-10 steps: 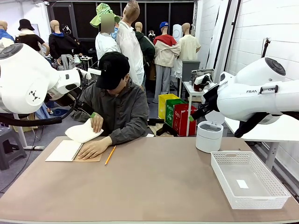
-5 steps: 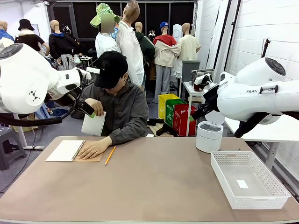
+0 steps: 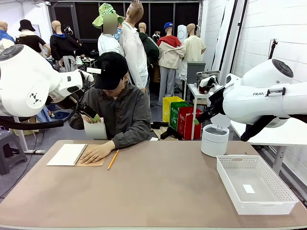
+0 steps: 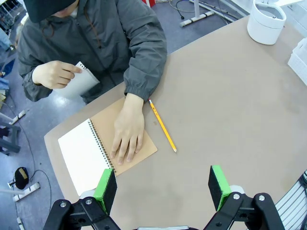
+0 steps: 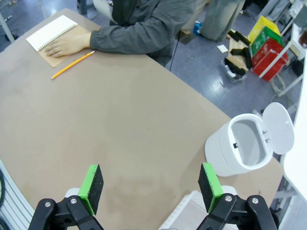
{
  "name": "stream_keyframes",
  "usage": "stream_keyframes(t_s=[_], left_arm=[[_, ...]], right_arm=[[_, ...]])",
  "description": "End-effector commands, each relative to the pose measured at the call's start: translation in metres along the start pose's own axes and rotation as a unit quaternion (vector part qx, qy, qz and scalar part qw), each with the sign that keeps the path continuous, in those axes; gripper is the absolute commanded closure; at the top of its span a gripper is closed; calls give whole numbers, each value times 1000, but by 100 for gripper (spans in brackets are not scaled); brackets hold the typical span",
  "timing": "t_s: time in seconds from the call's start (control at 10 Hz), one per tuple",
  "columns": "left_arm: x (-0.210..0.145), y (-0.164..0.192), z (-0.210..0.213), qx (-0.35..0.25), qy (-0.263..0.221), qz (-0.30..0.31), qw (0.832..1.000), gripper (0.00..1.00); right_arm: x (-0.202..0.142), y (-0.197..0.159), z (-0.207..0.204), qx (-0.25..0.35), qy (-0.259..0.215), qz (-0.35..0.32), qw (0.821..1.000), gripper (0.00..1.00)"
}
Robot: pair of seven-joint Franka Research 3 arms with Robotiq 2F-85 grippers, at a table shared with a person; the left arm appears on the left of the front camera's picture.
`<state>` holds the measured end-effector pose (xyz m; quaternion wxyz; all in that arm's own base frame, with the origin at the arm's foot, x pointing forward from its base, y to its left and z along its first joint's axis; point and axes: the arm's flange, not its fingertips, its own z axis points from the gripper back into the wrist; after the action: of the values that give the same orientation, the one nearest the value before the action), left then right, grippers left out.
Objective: Sort the paper based on its condition.
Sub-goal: If a person hands you a paper, place it in the Organizing basket , and if it's crumpled, put it in the Trash can.
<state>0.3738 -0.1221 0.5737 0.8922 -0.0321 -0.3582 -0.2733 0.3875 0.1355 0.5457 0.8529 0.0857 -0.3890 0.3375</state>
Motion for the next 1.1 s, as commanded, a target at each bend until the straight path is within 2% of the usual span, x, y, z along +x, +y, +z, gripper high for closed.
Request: stream_keyframes(t_s=[0.0, 1.0], left_arm=[[0, 1, 1, -1, -2, 0, 1000, 0], [0, 1, 1, -1, -2, 0, 1000, 0]], right_arm=[[0, 0, 0, 1, 0, 0, 1000, 0], [0, 0, 0, 1, 0, 0, 1000, 0]])
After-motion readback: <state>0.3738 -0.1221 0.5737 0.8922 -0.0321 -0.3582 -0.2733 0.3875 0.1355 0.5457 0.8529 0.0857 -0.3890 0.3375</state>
